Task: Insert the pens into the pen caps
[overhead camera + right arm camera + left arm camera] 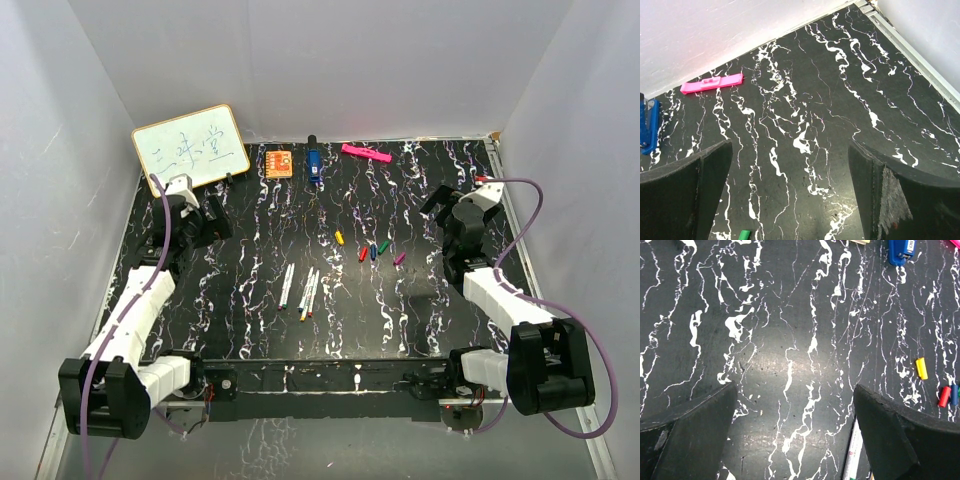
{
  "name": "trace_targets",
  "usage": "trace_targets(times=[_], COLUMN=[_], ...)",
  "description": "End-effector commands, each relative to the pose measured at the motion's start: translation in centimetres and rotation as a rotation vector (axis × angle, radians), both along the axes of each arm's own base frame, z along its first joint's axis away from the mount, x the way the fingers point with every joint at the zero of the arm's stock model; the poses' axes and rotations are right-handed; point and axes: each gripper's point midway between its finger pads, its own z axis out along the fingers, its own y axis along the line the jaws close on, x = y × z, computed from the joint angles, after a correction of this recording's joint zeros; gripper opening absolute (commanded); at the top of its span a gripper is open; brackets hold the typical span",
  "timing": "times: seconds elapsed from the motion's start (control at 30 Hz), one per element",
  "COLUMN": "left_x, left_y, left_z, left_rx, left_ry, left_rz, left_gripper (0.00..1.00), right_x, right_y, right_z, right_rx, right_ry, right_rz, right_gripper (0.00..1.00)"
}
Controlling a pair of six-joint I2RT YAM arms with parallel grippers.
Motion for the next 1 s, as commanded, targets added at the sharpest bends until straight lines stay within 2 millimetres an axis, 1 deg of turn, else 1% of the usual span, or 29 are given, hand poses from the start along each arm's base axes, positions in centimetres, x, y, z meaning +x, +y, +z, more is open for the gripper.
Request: trace_targets(times=[0.0,0.13,0.2,0.27,0.4,0.53,0.6,0.7,0.8,0.83,0.87,0.97], left_x=[1.5,2.6,2.9,3.2,3.4,3.2,3.3,2.8,2.5,2.2,2.1,1.7], left_y=[-1.7,-3.6,-4.7,-5.4,-5.4,-5.5,-5.8,-6.8,-7.9,-8.5,-8.8,-9.4], left_z=[3.0,4.7,5.2,5.6,5.7,5.9,5.6,5.0,4.0,3.7,3.4,2.1], left_rx=[-0.071,-0.172,-0.220,-0.251,-0.291,-0.297,-0.302,-0.315,-0.328,-0.332,-0.334,-0.275], left_ry=[-0.072,-0.122,-0.130,-0.138,-0.155,-0.178,-0.170,-0.144,-0.117,-0.108,-0.096,-0.057], left_rz=[-0.066,-0.115,-0.158,-0.182,-0.148,-0.161,-0.173,-0.249,-0.328,-0.361,-0.372,-0.364], left_gripper=[0.98,0.99,0.99,0.98,0.99,0.99,0.99,0.98,0.84,0.94,0.98,0.98], right_x=[0.4,0.2,0.1,0.0,-0.3,-0.2,0.0,0.1,-0.2,-0.4,-0.5,-0.9], right_y=[-0.4,0.1,-0.1,-0.4,-0.7,-1.1,-1.1,-1.0,-1.3,-1.3,-1.3,-1.5], right_z=[3.3,4.6,4.9,5.0,5.3,4.5,4.1,3.9,4.1,4.2,4.3,4.7], right_rx=[0.064,0.081,0.090,0.107,0.147,0.188,0.185,0.185,0.187,0.187,0.187,0.187], right_ry=[-0.106,-0.165,-0.174,-0.182,-0.210,-0.205,-0.189,-0.184,-0.207,-0.214,-0.217,-0.229], right_rz=[-0.038,-0.009,-0.020,-0.039,-0.048,-0.077,-0.076,-0.071,-0.084,-0.086,-0.088,-0.096], right_gripper=[0.98,0.98,0.98,0.98,0.98,0.98,0.98,0.97,0.95,0.95,0.95,0.95])
